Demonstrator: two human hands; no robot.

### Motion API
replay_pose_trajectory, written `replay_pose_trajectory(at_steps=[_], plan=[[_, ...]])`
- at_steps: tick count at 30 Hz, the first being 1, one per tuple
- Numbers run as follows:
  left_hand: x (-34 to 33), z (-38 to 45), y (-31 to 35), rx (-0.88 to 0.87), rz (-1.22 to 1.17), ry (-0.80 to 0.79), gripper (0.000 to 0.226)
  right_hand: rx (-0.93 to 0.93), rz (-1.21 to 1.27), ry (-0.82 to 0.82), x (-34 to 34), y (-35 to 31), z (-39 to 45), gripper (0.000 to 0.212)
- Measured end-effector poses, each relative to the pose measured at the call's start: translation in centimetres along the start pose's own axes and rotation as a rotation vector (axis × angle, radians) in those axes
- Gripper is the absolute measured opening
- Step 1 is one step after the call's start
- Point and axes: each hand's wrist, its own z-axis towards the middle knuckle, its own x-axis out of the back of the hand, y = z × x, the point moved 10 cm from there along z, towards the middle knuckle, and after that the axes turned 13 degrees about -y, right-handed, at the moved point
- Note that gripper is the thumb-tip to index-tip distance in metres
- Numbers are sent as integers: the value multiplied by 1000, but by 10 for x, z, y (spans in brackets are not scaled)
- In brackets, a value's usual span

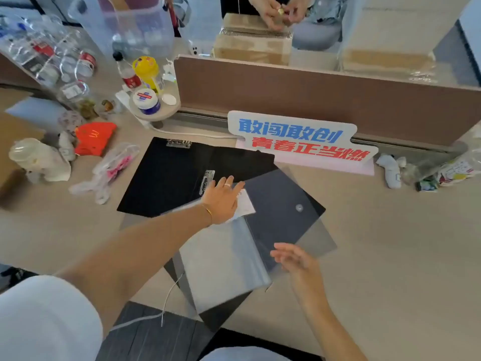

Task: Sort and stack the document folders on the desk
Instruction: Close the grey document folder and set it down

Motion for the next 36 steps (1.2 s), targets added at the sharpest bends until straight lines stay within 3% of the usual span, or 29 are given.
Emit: replay_pose_trajectory(at_steps=[6, 11, 17, 25, 36], plan=[[-19, 11, -14, 9, -17, -74, 60, -256, -47, 8, -9, 93, -4, 33], [-25, 24, -23, -36, -224, -73, 52, -457, -21, -78, -28, 137, -2, 46], [-10, 25, -39, 9, -271, 11, 43, -422, 66, -89, -42, 117, 10, 51], [32, 4, -61, 42, -516, 158, 40, -264, -122, -19, -26, 57, -4, 50], [116, -38, -65, 104, -701, 416, 36, -14, -367, 328, 39, -48, -14, 30]])
